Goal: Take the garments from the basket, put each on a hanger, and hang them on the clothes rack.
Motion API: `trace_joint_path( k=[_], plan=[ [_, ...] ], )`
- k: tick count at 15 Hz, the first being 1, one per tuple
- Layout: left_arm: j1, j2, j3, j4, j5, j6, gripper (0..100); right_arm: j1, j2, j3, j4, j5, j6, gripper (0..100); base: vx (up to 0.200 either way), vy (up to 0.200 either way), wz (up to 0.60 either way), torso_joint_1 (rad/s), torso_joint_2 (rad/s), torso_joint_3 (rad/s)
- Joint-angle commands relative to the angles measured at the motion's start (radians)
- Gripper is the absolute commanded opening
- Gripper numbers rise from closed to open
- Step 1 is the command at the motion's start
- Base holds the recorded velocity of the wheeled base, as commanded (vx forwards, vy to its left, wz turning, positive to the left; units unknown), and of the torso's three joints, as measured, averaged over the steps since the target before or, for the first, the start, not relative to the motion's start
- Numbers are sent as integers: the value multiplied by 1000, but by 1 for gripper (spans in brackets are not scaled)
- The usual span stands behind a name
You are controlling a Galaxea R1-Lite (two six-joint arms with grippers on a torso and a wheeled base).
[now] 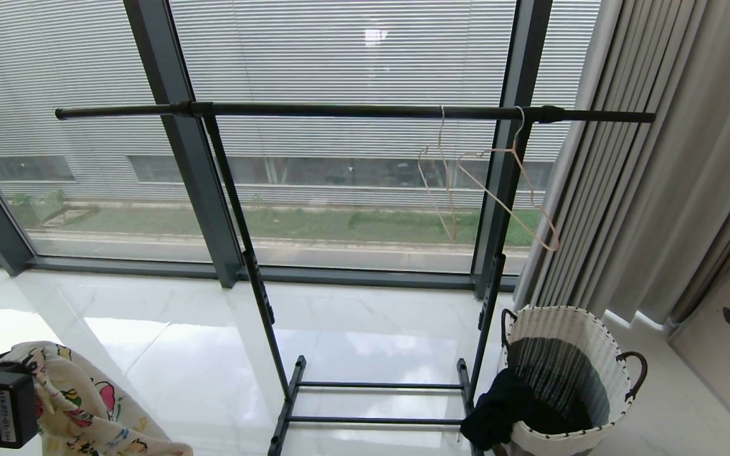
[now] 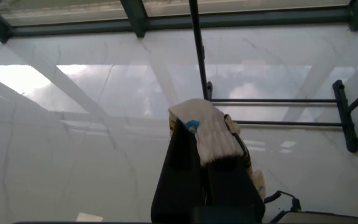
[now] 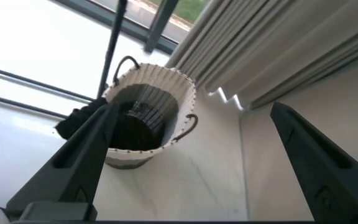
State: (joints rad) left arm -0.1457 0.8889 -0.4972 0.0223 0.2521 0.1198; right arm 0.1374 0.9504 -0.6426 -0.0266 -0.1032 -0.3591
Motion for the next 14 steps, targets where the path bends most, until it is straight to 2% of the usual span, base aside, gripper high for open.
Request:
trace_joint_path(
  k=[1,2,6,14],
  plan=[
    [0,2,0,1,1,0,0,1,57,-2,-27,33,9,100,0,0,0,90,-198,-115],
    [0,1,-1,1,1,0,0,-1,62,-2,-33,51,9,100,0,0,0,56,-115,-56],
    [0,2,-1,1,1,0,0,-1,76,-5,-41,160,48,100,200,0,0,13,-35,-14],
    [0,4,-3,-21,-1,1,0,-2,169,-58,-42,227,85,100,200,0,0,7,2,-1]
  ],
)
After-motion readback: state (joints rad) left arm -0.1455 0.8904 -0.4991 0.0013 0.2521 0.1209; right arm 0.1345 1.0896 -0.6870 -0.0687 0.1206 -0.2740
